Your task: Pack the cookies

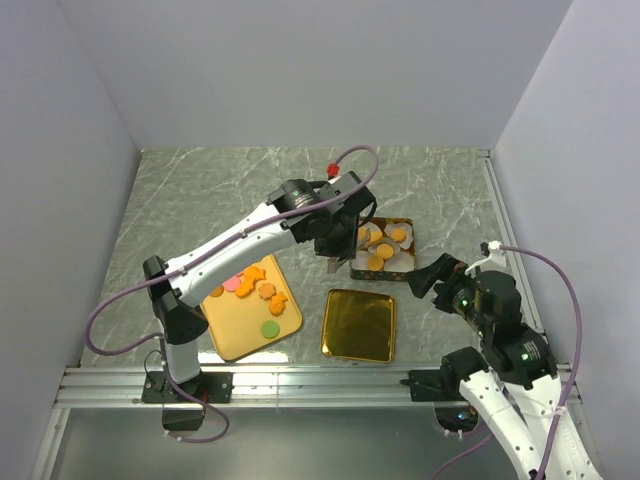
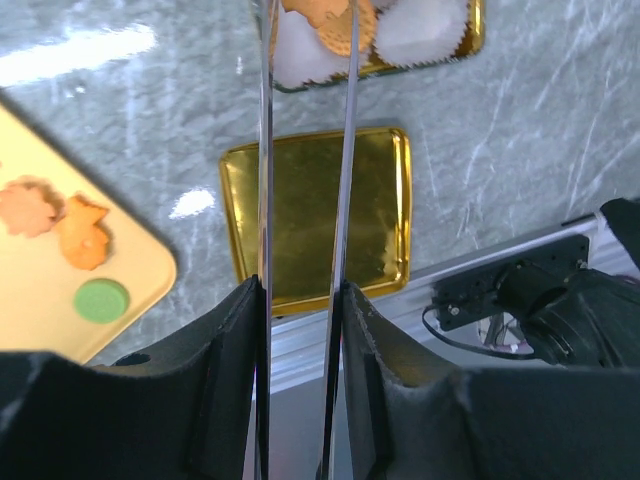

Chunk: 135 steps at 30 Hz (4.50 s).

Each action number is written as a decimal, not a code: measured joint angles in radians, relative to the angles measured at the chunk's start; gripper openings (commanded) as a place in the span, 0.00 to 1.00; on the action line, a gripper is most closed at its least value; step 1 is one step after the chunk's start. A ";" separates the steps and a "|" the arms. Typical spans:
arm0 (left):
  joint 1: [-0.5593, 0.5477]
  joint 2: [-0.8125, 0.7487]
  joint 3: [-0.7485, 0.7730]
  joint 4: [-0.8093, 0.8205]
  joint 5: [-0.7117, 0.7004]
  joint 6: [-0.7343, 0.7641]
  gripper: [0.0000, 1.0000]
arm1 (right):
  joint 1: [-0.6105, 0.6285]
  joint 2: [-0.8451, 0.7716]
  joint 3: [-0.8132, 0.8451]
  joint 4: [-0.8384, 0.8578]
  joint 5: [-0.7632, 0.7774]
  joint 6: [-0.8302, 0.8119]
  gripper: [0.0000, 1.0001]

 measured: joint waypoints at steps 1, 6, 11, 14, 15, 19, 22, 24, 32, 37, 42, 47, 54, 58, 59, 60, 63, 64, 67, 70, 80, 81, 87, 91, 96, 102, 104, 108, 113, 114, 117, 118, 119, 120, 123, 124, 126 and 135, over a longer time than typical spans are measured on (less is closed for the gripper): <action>-0.003 0.011 0.006 0.003 0.008 0.003 0.31 | 0.000 -0.010 0.002 -0.001 0.013 0.003 1.00; -0.019 0.051 0.029 0.021 0.046 0.025 0.31 | 0.000 -0.067 0.013 -0.002 0.070 0.020 1.00; -0.034 0.095 0.068 0.031 0.069 0.030 0.30 | 0.000 -0.089 0.013 -0.003 0.098 0.037 1.00; -0.041 0.119 0.087 0.033 0.079 0.036 0.30 | 0.000 -0.079 0.013 -0.005 0.103 0.047 1.00; -0.043 0.126 0.092 0.035 0.082 0.038 0.30 | 0.000 -0.072 0.013 -0.005 0.104 0.048 1.00; -0.053 0.146 0.096 0.052 0.104 0.044 0.30 | 0.000 -0.051 0.013 -0.013 0.103 0.058 1.00; -0.056 0.158 0.100 0.063 0.120 0.045 0.30 | 0.000 -0.052 0.013 -0.013 0.104 0.066 1.00; -0.056 0.168 0.107 0.072 0.127 0.048 0.30 | 0.000 -0.052 0.013 -0.014 0.104 0.069 1.00; -0.056 0.200 0.110 0.115 0.164 0.062 0.30 | 0.000 -0.057 0.013 -0.032 0.104 0.073 1.00; -0.056 0.213 0.110 0.129 0.171 0.070 0.31 | 0.000 -0.071 0.013 -0.041 0.104 0.073 1.00; -0.056 0.225 0.110 0.146 0.175 0.070 0.31 | 0.000 -0.087 0.013 -0.050 0.105 0.072 1.00; -0.056 0.248 0.111 0.158 0.175 0.070 0.33 | 0.000 -0.095 0.013 -0.061 0.108 0.069 1.00; -0.056 0.267 0.111 0.159 0.172 0.070 0.38 | 0.000 -0.097 0.013 -0.066 0.108 0.060 1.00; -0.056 0.267 0.111 0.161 0.168 0.070 0.41 | 0.000 -0.097 0.013 -0.066 0.107 0.049 1.00; -0.056 0.267 0.111 0.161 0.167 0.070 0.41 | 0.000 -0.097 0.013 -0.066 0.107 0.047 1.00; -0.056 0.267 0.111 0.162 0.166 0.069 0.43 | 0.000 -0.097 0.013 -0.065 0.106 0.045 1.00; -0.056 0.267 0.111 0.164 0.163 0.069 0.45 | 0.000 -0.097 0.013 -0.065 0.099 0.039 1.00; -0.056 0.267 0.111 0.164 0.162 0.069 0.46 | 0.000 -0.097 0.013 -0.065 0.096 0.037 1.00; -0.056 0.267 0.111 0.164 0.154 0.069 0.48 | 0.000 -0.097 0.013 -0.065 0.085 0.034 1.00; -0.056 0.267 0.111 0.164 0.147 0.069 0.48 | 0.000 -0.097 0.013 -0.065 0.080 0.027 1.00; -0.056 0.267 0.124 0.151 0.118 0.069 0.48 | 0.000 -0.097 0.013 -0.065 0.072 0.020 1.00; -0.056 0.267 0.130 0.147 0.113 0.069 0.48 | 0.000 -0.097 0.013 -0.065 0.070 0.020 1.00; -0.029 0.239 0.136 0.133 0.087 0.069 0.48 | 0.000 -0.095 0.013 -0.064 0.059 0.020 1.00; 0.024 0.145 0.091 0.124 0.058 0.073 0.49 | 0.000 -0.092 0.013 -0.063 0.049 0.020 1.00; 0.137 -0.056 -0.046 0.126 0.013 0.094 0.50 | 0.000 -0.077 0.013 -0.061 0.029 0.020 1.00; 0.361 -0.278 -0.239 0.125 -0.018 0.148 0.51 | 0.000 -0.058 0.013 -0.048 -0.003 0.020 1.00; 0.439 -0.323 -0.294 0.125 -0.033 0.174 0.52 | 0.000 -0.045 0.012 -0.043 -0.013 0.020 1.00; 0.589 -0.365 -0.380 0.124 -0.035 0.227 0.51 | 0.000 -0.025 0.012 -0.027 -0.030 0.021 1.00; 0.754 -0.368 -0.435 0.136 -0.035 0.274 0.50 | 0.000 -0.001 0.008 0.004 -0.051 0.024 1.00; 0.784 -0.365 -0.444 0.142 -0.034 0.283 0.50 | 0.000 0.008 0.008 0.010 -0.054 0.024 1.00; 0.848 -0.343 -0.451 0.164 -0.032 0.294 0.50 | 0.000 0.041 0.008 0.022 -0.060 0.024 1.00; 0.864 -0.332 -0.451 0.174 -0.032 0.298 0.50 | 0.000 0.049 0.008 0.026 -0.060 0.023 1.00; 0.881 -0.315 -0.451 0.187 -0.032 0.303 0.50 | 0.000 0.063 0.009 0.030 -0.062 0.020 1.00; 0.895 -0.300 -0.451 0.197 -0.032 0.306 0.51 | 0.000 0.068 0.009 0.032 -0.063 0.020 1.00; 0.938 -0.227 -0.452 0.230 -0.046 0.312 0.51 | 0.000 0.088 0.016 0.034 -0.061 0.013 1.00; 0.947 -0.208 -0.452 0.238 -0.050 0.313 0.51 | 0.000 0.092 0.020 0.032 -0.060 0.011 1.00; 0.972 -0.162 -0.457 0.265 -0.060 0.314 0.50 | 0.000 0.094 0.030 0.031 -0.054 0.008 1.00; 1.069 0.028 -0.460 0.346 -0.063 0.314 0.49 | 0.000 0.079 0.079 -0.015 -0.020 0.025 1.00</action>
